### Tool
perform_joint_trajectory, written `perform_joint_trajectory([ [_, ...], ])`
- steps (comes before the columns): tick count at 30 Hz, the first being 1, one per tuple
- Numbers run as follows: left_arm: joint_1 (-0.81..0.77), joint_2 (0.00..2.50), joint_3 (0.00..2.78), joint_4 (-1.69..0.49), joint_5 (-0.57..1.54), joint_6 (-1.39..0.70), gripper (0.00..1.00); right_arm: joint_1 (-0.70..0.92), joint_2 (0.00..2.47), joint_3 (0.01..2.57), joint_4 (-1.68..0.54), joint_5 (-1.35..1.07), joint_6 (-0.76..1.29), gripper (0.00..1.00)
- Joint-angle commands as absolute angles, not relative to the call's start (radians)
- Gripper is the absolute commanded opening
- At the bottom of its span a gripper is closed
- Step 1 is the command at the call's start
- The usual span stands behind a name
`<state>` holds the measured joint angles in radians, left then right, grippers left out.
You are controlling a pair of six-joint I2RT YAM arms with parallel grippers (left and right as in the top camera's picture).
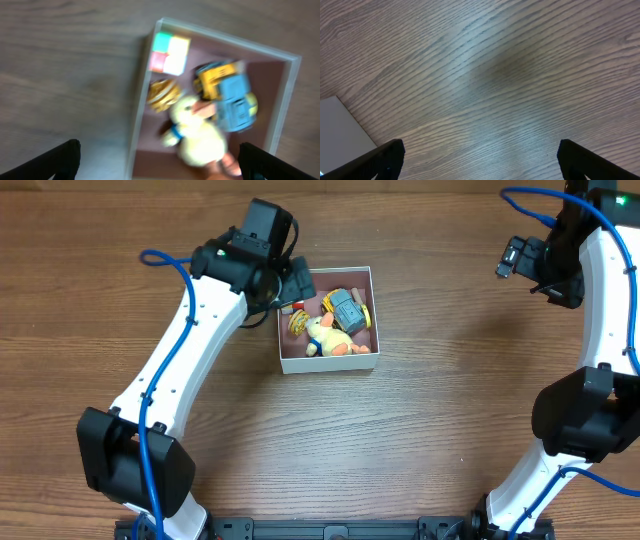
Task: Pack container
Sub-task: 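Carry the rattle into the box and release it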
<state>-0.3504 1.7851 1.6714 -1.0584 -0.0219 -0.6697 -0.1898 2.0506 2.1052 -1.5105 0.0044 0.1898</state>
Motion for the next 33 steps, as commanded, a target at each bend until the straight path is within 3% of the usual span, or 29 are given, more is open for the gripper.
perform_joint_trajectory([
  [1,-0.345,1.67,1.691,-1.147,-0.087,-0.583,1.0,-0.191,2.043,2.106,-1.507,0.006,0.19,1.0],
  [8,-0.337,1.462,1.615,-1.19,-0.163,-0.55,1.0,-0.191,2.043,2.106,-1.507,0.006,0.19,1.0],
  [14,-0.336,1.287,1.403,-1.077,-0.028,-0.39,1.0,-0.191,2.043,2.106,-1.507,0.006,0.191,1.0],
  [18,-0.336,1.205,1.24,-0.994,0.027,-0.4,1.0,-0.191,2.043,2.106,-1.507,0.006,0.19,1.0],
  [22,-0.336,1.219,1.161,-0.988,0.027,-0.569,1.0,-0.191,2.043,2.106,-1.507,0.006,0.19,1.0],
  [33,-0.336,1.334,1.135,-1.029,0.019,-0.535,1.0,-0.191,2.043,2.106,-1.507,0.006,0.19,1.0],
])
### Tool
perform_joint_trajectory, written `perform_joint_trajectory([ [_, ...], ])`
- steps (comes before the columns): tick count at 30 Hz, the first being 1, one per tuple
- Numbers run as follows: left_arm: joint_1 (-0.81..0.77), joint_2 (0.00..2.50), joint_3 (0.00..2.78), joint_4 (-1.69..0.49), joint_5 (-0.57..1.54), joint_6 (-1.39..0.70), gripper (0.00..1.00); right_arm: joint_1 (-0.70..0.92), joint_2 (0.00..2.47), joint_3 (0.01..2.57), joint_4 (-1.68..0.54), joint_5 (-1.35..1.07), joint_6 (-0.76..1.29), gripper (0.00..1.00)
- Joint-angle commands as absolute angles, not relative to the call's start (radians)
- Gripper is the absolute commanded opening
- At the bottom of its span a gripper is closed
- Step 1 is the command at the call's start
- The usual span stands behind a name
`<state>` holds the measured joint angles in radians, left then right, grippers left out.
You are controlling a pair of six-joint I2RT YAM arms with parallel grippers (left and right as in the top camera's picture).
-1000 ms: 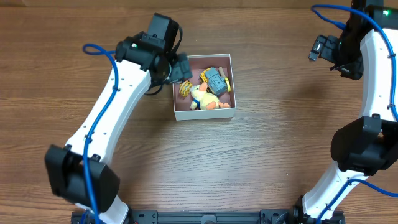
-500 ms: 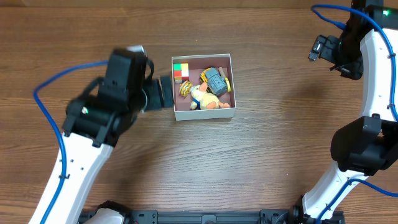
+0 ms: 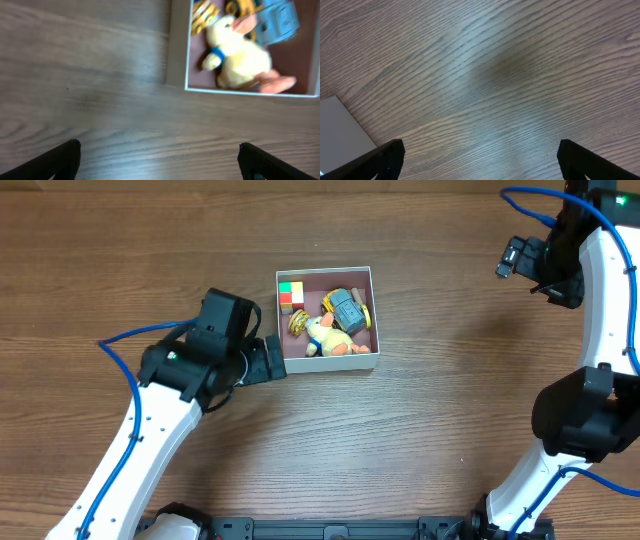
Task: Pack container
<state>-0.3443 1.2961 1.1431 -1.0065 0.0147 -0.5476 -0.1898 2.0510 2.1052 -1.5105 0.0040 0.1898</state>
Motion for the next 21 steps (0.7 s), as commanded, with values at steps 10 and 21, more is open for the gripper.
perform_joint_trajectory([
  [10,-0.466,1.47,1.134,-0.854,0.027,-0.403,1.0,-0.191,2.043,2.106,-1.507,0.006,0.19,1.0],
  [21,-0.598,1.411,1.068,-0.555,0.006,-0.199,1.0,-0.191,2.043,2.106,-1.507,0.006,0.19,1.0],
])
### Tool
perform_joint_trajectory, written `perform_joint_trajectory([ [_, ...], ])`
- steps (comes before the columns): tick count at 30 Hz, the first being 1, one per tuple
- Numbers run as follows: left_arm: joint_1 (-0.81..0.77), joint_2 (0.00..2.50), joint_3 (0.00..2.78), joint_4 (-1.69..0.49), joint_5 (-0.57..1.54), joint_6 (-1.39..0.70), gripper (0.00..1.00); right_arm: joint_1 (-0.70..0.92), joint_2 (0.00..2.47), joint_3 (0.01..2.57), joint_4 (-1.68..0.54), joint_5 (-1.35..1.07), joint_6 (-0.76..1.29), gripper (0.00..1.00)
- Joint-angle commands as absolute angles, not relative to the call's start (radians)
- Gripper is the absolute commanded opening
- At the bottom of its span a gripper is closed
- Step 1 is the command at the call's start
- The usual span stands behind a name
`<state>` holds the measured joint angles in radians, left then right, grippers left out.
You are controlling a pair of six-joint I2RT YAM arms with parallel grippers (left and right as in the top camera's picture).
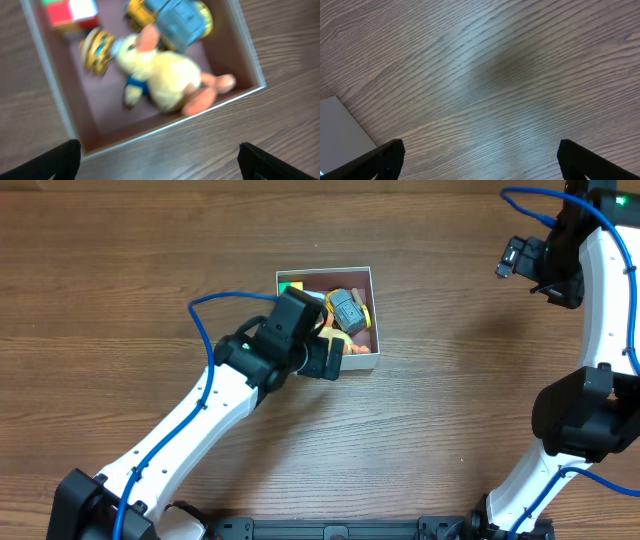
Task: Pack container
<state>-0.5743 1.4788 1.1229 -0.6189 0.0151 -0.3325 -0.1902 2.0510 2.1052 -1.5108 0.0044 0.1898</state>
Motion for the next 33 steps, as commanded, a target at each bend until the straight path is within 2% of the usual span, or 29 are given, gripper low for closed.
perform_joint_trajectory([
  [1,-0.601,1.383,1.037,-0.522,-0.006,-0.18,1.0,-0.191,2.043,2.106,-1.507,0.006,0.19,1.0],
  [7,-0.578,1.183,0.754,-0.315,-0.07,-0.163,1.0,-0.191,2.043,2.106,-1.507,0.006,0.19,1.0],
  [12,-0.448,1.038,0.538,-0.175,-0.006,-0.165,1.0,-0.191,2.043,2.106,-1.507,0.006,0.19,1.0],
  [19,-0.204,0.825,0.395,-0.16,0.23,-0.164,1.0,-0.191,2.043,2.106,-1.507,0.006,0.19,1.0],
  [33,-0.016,0.284,0.201,-0.213,0.256,-0.164,1.0,-0.191,2.043,2.106,-1.507,0.006,0.19,1.0],
])
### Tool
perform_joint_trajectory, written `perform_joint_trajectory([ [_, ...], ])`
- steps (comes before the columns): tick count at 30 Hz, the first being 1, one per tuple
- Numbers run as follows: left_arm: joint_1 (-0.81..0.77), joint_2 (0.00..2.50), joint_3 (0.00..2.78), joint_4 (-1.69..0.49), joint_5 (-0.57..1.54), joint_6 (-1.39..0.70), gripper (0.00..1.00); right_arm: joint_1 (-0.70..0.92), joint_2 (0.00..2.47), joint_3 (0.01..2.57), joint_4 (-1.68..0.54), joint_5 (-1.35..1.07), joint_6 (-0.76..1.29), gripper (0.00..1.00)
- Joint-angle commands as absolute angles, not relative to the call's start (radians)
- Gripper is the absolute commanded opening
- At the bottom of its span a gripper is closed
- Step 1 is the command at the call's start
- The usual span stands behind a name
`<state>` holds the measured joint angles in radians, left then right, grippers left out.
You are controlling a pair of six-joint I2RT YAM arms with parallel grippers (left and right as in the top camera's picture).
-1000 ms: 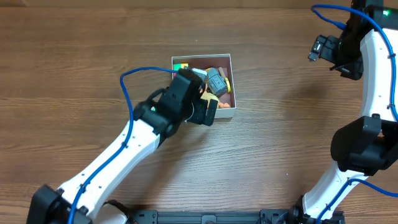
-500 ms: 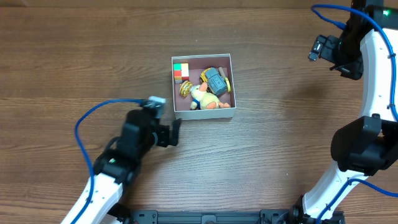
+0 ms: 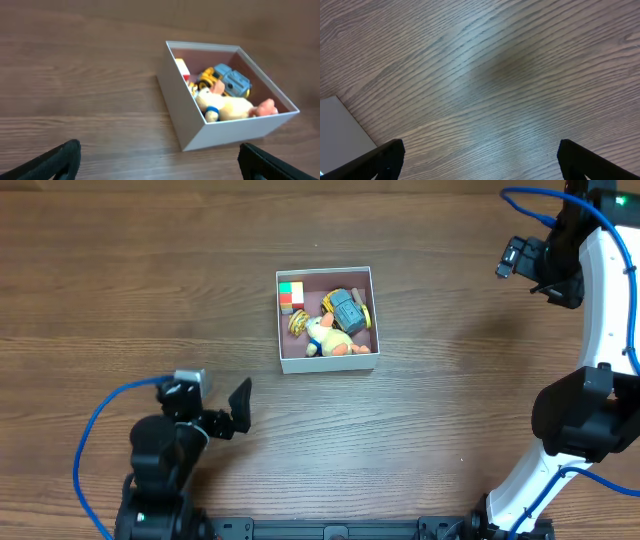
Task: Pack container
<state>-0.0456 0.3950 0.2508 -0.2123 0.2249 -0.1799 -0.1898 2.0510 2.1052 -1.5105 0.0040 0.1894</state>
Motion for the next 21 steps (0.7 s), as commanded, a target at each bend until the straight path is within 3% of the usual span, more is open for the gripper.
perform_joint_trajectory([
  [1,-0.012,0.254,0.188,-0.212,0.255,-0.163,1.0,-0.191,2.043,2.106,-1.507,0.006,0.19,1.0],
  [15,0.058,0.003,0.063,-0.197,0.252,-0.208,1.0,-0.191,2.043,2.106,-1.507,0.006,0.19,1.0],
  [21,0.066,0.002,0.059,-0.14,0.266,-0.099,1.0,-0.191,2.043,2.106,-1.507,0.006,0.19,1.0],
])
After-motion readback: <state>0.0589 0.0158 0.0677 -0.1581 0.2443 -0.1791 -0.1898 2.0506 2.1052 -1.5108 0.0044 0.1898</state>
